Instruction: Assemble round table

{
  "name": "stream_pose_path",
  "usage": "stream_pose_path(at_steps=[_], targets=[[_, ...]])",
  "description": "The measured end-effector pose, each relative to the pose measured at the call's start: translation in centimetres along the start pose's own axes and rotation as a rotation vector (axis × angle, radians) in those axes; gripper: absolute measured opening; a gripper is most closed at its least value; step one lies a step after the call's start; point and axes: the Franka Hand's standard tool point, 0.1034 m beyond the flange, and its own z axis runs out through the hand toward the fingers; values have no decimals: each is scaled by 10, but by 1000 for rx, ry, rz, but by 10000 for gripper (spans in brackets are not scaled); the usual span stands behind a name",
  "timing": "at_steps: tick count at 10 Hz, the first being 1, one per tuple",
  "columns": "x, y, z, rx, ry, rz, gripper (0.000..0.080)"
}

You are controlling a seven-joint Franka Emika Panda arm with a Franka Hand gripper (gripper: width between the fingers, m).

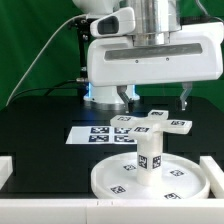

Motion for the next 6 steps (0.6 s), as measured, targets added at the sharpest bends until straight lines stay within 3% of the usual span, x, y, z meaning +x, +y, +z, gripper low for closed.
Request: stream_pose_path(at_steps=[3,6], targets=[[-1,8,2,-5,-11,-385,649],[-1,8,3,-6,-11,-358,649]])
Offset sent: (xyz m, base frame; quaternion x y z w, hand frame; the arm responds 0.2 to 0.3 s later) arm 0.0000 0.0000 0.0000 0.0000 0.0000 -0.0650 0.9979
